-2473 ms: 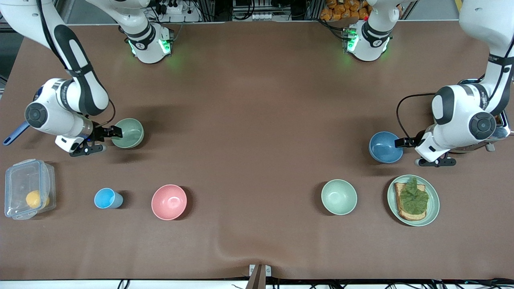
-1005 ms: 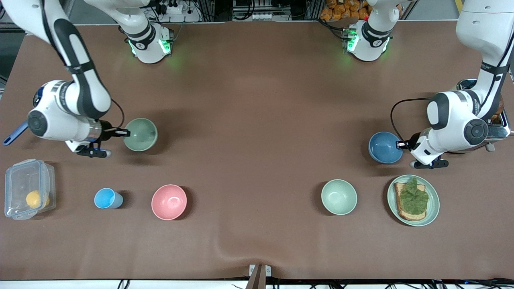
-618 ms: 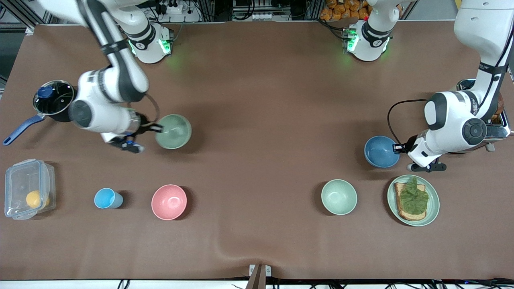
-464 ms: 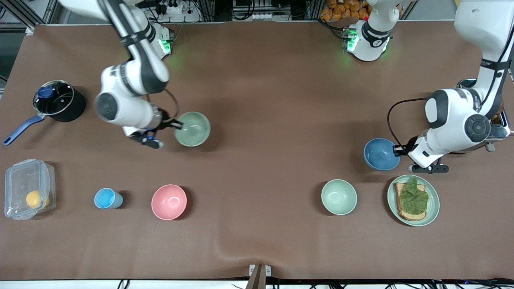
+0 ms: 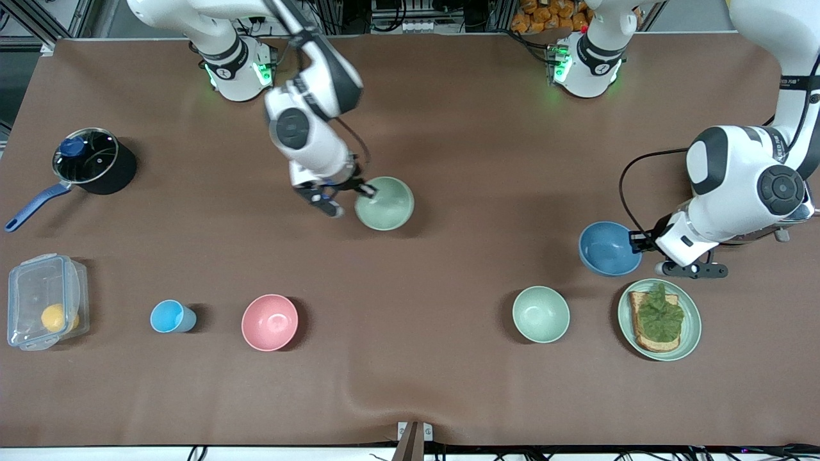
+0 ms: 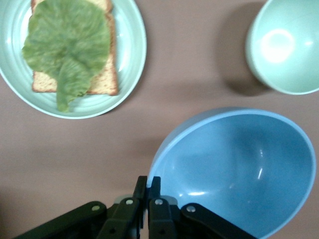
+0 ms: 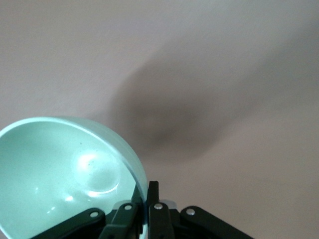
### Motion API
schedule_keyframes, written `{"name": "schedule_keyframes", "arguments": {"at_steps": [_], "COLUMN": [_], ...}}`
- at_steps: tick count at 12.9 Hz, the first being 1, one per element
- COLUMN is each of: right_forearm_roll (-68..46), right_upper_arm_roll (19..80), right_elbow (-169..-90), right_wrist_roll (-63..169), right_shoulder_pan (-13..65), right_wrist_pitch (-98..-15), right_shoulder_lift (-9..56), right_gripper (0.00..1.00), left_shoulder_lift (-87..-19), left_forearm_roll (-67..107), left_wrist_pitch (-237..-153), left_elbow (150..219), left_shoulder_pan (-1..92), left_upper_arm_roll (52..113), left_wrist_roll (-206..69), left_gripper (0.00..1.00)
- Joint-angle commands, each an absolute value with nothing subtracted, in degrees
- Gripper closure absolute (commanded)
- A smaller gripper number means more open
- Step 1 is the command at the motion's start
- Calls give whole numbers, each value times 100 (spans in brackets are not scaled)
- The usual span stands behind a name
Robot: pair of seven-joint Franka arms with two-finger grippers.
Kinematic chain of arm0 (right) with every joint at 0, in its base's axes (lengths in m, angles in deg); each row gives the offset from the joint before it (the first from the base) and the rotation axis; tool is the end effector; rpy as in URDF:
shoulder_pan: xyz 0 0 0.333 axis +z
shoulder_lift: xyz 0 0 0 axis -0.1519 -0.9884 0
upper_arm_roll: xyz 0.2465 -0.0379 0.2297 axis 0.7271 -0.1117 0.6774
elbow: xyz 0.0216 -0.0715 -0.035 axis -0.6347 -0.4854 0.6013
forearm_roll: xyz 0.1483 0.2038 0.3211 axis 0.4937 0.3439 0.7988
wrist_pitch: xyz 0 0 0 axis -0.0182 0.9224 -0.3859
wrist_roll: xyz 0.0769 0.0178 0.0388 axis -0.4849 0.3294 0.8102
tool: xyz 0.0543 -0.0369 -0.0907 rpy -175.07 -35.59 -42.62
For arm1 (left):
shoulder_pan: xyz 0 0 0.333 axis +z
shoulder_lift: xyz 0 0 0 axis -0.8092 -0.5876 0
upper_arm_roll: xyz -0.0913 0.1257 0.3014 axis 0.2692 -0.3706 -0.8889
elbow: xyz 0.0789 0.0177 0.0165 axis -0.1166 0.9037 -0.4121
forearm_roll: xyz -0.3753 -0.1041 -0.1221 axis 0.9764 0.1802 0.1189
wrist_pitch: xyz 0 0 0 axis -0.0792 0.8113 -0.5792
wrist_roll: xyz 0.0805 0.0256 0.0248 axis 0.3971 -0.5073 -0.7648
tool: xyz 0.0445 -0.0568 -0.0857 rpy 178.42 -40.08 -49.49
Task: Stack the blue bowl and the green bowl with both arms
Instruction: 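Carry the green bowl with the right gripper while the left gripper carries the blue bowl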
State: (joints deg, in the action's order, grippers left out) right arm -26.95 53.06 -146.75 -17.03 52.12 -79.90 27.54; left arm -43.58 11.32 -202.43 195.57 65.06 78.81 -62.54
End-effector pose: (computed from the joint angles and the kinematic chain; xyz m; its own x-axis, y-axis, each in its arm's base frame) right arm 0.4628 0.4161 0.2857 0.7678 -0.6041 -0.2134 -0.6334 -0.7659 -0.1108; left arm 0.6246 -0.0326 0.3494 0.9980 -0.0486 -0.0404 -0.0455 -0.9963 0.0731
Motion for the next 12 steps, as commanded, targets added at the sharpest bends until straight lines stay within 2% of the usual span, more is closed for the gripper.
{"name": "schedule_keyframes", "arguments": {"at_steps": [1, 3, 7, 12], "right_forearm_roll": [-2593, -2584, -2584, -2575], "right_upper_arm_roll": [5227, 5236, 5227, 5227], "right_elbow": [-14213, -14204, -14204, -14186], "right_wrist_roll": [-2351, -2720, -3107, -3196], "right_shoulder_pan": [5609, 5838, 6085, 6200], "right_wrist_pitch": [-8673, -9342, -9774, -9846], "right_shoulder_lift": [2101, 1785, 1582, 1458], "right_gripper": [100, 100, 100, 100], "left_shoulder_lift": [-4343, -4343, -4361, -4484], "left_forearm_roll": [1275, 1214, 1196, 1152], "left_wrist_pitch": [-19769, -19742, -19742, -19751], "left_elbow": [19170, 19126, 19126, 19011], "left_shoulder_pan": [6500, 6500, 6307, 5824], "left_upper_arm_roll": [8133, 8440, 8626, 8635], "left_wrist_roll": [-6662, -7067, -7928, -8799], "left_gripper": [100, 100, 100, 100]}}
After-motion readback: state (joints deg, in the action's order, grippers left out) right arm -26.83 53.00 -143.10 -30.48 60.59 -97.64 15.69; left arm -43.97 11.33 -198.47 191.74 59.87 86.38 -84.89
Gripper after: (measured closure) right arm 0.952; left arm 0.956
